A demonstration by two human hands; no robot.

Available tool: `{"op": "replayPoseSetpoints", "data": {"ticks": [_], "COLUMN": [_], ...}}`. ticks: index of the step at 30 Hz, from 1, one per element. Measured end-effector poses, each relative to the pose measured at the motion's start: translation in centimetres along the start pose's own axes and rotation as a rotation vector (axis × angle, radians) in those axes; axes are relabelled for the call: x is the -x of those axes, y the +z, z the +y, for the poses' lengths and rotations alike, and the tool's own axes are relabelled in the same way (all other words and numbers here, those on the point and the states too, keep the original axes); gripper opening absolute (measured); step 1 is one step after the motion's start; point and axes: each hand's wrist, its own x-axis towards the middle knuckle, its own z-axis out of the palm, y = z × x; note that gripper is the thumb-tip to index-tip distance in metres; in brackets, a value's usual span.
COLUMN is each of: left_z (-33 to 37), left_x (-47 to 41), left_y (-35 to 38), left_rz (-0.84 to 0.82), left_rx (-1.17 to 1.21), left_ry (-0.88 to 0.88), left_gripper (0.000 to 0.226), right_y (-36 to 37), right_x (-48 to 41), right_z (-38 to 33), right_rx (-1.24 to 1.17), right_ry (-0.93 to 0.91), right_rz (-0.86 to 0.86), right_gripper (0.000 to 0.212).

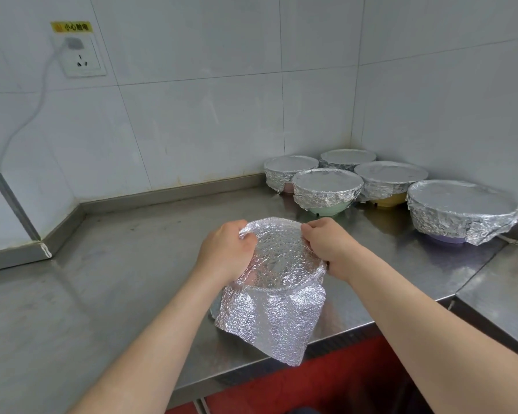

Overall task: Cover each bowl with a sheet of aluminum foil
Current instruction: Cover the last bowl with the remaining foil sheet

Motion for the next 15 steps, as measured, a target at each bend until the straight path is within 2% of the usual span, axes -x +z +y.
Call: {"op": "replayPoseSetpoints", "data": {"ticks": [4, 8, 13, 15], "left_z": [-0.7, -0.4, 1.7, 1.8], "left_x": [-0.7, -2.2, -3.6, -4.2], "left_y": [-0.7, -1.6, -0.8, -0.1], "left_rz": [-0.063, 0.001, 0.059, 0.07], "left_rx": [-0.011, -0.018, -0.208, -0.213], "left_ry": [0.029, 0.101, 0.244, 0.245], "left_gripper": [0.044, 0.026, 0.019, 0.024], "right_y": [-0.7, -1.4, -0.4, -0.2], "right_x": [0.6, -0.1, 0.1, 0.1], "right_z": [-0.4, -0.8, -0.5, -0.2], "right_rx": [-0.016, -0.055, -0.145, -0.182], "right_ry": [0.039, -0.009, 0.022, 0.024], "right_rz": [-0.08, -0.024, -0.099, -0.125], "right_gripper": [0.018, 0.035, 0.02, 0.028]}}
